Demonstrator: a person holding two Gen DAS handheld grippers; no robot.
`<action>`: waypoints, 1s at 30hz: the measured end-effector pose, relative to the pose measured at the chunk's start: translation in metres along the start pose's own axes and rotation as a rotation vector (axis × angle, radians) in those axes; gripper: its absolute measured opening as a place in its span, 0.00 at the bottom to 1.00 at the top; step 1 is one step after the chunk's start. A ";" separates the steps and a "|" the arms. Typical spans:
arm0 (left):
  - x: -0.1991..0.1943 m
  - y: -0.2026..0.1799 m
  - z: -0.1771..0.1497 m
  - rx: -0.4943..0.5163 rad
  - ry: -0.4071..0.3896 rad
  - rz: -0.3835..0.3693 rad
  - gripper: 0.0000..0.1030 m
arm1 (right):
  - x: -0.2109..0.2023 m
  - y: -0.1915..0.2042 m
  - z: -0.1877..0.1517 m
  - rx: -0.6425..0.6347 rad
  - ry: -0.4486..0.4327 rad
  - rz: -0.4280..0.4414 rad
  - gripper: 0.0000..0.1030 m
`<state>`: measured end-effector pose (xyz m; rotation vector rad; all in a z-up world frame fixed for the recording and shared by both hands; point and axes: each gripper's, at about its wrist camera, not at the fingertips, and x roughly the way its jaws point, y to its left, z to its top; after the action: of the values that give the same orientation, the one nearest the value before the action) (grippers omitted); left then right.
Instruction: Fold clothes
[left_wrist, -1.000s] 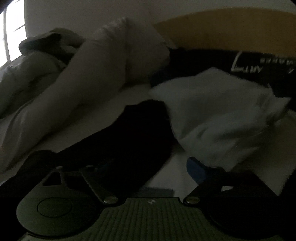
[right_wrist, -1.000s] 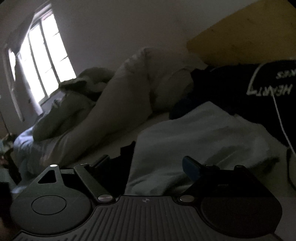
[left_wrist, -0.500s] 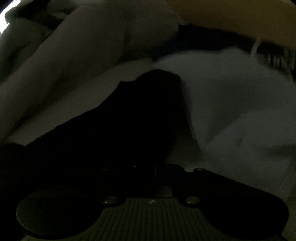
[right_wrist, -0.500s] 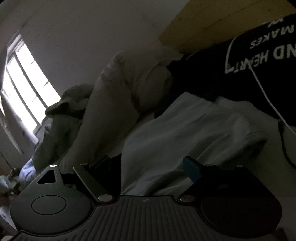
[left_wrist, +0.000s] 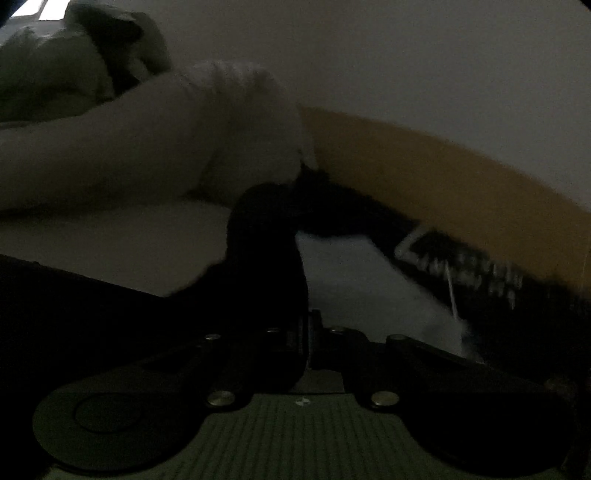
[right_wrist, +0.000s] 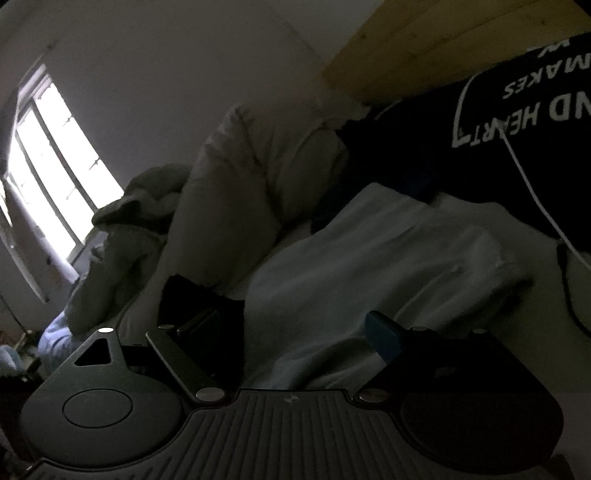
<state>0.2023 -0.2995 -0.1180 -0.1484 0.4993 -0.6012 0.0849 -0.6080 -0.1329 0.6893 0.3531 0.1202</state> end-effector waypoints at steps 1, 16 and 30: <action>0.008 -0.003 -0.007 0.019 0.044 -0.004 0.07 | 0.001 -0.001 0.000 0.003 0.004 -0.001 0.86; 0.047 -0.040 0.030 0.163 -0.020 0.105 0.74 | -0.003 -0.004 0.000 0.015 -0.016 -0.010 0.86; 0.071 -0.062 -0.010 0.236 0.070 0.101 0.17 | -0.017 -0.025 0.008 0.093 -0.070 -0.036 0.86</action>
<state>0.2165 -0.3911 -0.1388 0.1210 0.4966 -0.5631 0.0712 -0.6357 -0.1385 0.7767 0.3053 0.0452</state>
